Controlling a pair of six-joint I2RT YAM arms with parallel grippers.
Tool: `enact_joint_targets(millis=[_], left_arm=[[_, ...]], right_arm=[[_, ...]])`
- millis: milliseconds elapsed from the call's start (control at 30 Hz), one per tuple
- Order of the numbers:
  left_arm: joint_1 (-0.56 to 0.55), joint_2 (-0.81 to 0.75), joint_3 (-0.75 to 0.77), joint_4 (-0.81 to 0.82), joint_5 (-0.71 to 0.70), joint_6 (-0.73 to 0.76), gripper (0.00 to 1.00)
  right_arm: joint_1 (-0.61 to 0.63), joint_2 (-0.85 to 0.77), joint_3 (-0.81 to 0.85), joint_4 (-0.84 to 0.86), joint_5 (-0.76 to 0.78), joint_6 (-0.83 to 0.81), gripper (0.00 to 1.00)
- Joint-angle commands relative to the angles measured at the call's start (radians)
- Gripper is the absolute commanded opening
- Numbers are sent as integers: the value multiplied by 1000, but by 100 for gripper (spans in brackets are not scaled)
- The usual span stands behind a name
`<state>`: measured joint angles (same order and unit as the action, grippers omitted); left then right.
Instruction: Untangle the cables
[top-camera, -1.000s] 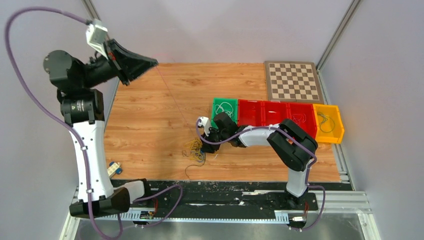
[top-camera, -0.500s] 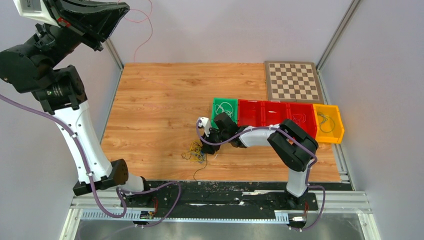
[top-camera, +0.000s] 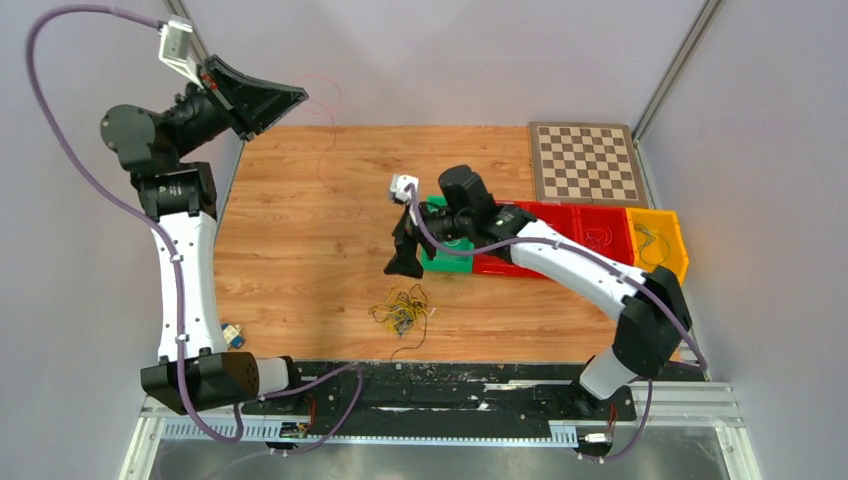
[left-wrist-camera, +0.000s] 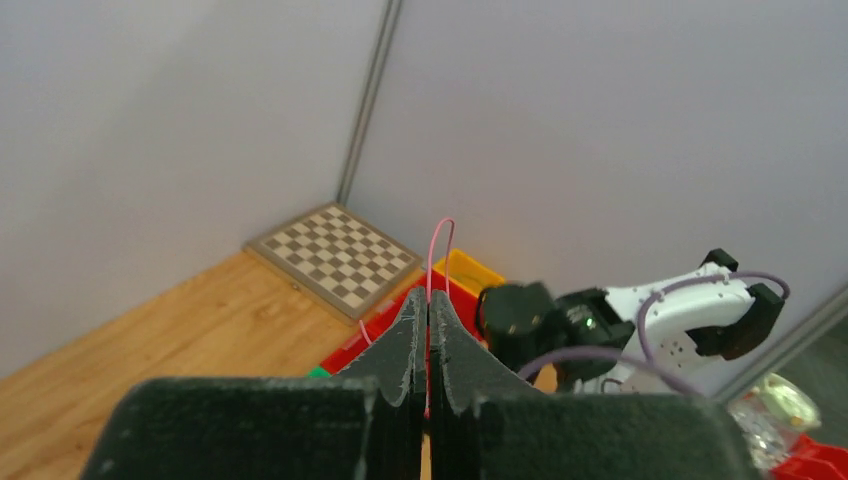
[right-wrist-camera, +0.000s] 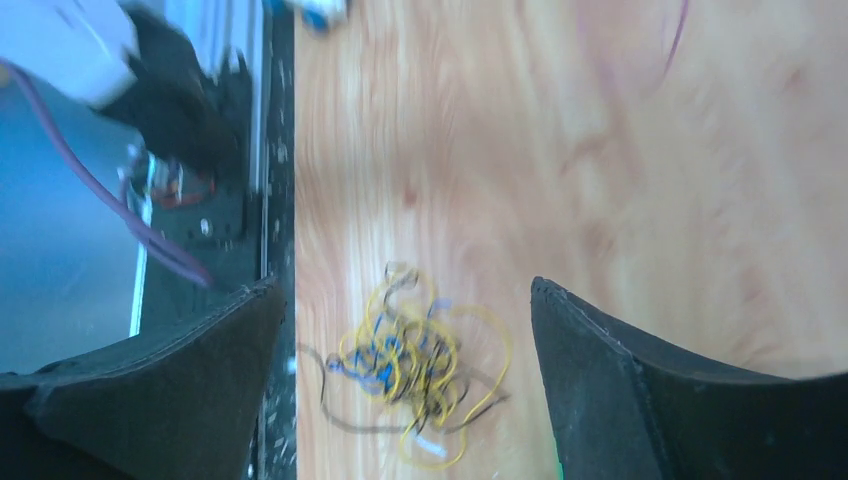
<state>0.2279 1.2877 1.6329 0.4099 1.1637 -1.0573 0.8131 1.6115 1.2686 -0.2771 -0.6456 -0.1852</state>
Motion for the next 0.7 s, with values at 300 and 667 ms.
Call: enact_joint_targets(millis=[300,667], left_arm=[[-266,-115,-170,-171,50,199,0],[-316,-55,-215,82,16,-34,0]], right_arm=[[-51,-99,421,-24,97,-14,91],[-49,-129,374,67,-60,73,38]])
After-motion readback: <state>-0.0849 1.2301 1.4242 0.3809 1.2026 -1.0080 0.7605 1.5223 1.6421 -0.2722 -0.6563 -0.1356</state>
